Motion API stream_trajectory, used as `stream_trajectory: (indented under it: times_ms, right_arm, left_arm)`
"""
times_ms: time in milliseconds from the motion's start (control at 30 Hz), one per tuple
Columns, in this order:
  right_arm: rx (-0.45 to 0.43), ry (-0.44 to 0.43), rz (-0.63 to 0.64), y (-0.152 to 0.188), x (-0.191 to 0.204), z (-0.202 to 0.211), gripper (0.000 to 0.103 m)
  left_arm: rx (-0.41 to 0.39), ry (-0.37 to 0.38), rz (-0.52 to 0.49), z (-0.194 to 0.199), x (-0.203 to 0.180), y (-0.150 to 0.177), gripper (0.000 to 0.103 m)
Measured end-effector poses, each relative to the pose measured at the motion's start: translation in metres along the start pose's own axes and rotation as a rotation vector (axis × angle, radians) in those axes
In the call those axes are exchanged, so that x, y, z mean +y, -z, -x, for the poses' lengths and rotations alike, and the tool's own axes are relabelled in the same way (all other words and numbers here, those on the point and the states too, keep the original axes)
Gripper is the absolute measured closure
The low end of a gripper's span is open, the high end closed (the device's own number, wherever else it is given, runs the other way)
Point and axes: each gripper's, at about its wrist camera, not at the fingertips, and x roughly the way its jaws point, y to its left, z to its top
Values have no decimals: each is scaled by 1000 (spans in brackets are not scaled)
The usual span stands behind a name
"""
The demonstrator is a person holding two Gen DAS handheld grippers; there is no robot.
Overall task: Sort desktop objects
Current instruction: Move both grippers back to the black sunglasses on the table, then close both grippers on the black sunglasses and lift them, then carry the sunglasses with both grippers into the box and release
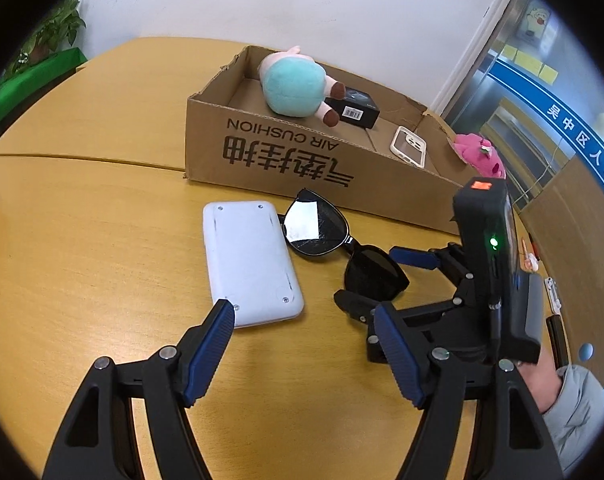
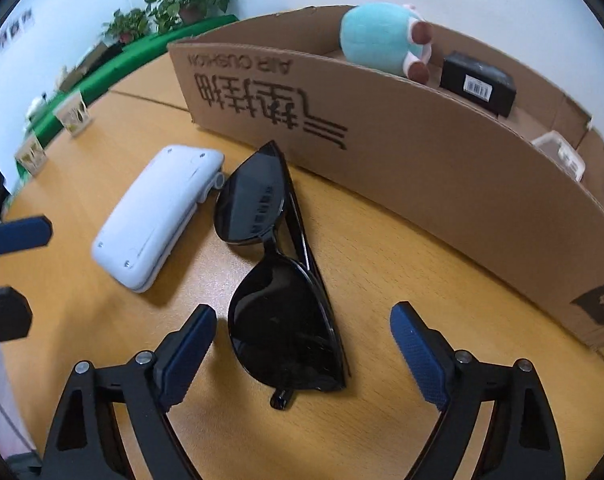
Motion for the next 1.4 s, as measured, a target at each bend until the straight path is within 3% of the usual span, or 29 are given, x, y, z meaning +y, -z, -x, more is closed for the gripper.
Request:
stream_trajectory:
  times_ms: [33, 100, 200, 433, 633, 767, 900, 967, 1000, 1200, 1400]
  right_arm:
    - [-12, -1, -7, 2, 1, 2, 23]
    - [-25, 6, -21, 3, 1, 6, 43]
    - [-33, 17, -39, 8, 1, 11, 49]
    - [-48, 53, -164, 41, -16, 32, 50]
    - [-67, 57, -310, 81, -34, 58, 51]
    - [-87, 49, -386, 98, -41, 68, 51]
    - [-105, 29, -416, 108, -39, 74, 51]
    - [-111, 26, -401, 110, -31, 74, 52]
    - [-116, 27, -405, 111, -30, 75, 52]
    - [-122, 18, -379, 110, -19, 74, 53]
    - [-166, 15, -385, 102, -13, 84, 53]
  left_arm:
    - [-2, 1, 1, 0, 0, 0, 31]
    - [-5, 5, 3, -2, 0, 0, 31]
    - [2, 22, 11, -5, -1, -1, 31]
    - [52, 99, 6, -20, -18, -2, 31]
    - [205, 243, -31, -64, -66, 5, 31]
    - [318, 321, 0, -99, -94, 16, 31]
    - [339, 385, 26, -112, -112, 17, 34]
    - [339, 370, 36, -113, -113, 18, 50]
    - [359, 367, 52, -117, -112, 20, 71]
    - [334, 337, 50, -106, -108, 25, 75]
    - [280, 376, 32, -82, -102, 10, 85]
